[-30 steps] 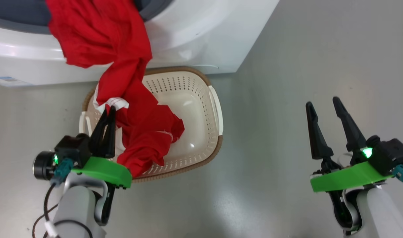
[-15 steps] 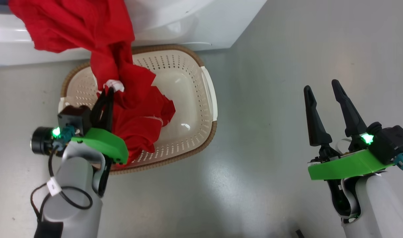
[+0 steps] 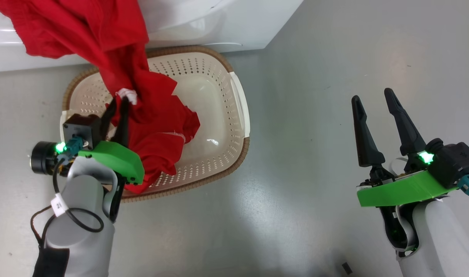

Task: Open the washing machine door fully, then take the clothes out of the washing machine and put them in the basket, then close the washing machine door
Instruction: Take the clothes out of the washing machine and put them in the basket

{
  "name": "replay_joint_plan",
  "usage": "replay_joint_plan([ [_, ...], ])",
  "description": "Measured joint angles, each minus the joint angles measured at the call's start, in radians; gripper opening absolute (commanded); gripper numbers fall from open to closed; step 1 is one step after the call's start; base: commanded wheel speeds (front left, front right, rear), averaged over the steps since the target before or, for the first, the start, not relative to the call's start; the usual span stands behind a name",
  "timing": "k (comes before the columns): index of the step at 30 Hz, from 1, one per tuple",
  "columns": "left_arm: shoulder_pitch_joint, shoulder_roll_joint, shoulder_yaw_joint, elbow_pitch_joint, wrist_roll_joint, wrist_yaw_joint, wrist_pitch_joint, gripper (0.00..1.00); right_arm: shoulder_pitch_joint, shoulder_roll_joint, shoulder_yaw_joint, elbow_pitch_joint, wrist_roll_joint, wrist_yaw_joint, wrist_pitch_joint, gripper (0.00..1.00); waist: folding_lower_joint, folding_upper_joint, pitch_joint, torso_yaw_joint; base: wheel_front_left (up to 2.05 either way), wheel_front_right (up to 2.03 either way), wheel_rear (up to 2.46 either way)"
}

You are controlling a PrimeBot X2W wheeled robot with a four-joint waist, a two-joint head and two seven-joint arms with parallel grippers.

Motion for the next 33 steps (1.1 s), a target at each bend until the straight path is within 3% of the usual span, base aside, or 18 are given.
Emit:
replay_joint_plan([
  [12,0.014,-0.003,0.013,-0.031,-0.018,-0.001,0.0,1.0,0.001,0.0,0.002,0.012,0.0,0.0,0.0,1.0,0.0,0.0,-0.039,0.015,0.0,0.0,0.0],
  [33,0.214,-0.016,0.044,-0.335,-0.057,-0.001,0.0,1.0,0.051,-0.001,-0.025,0.023,-0.01,0.0,0.0,1.0,0.0,0.0,-0.146,0.074,0.0,0.0,0.0],
])
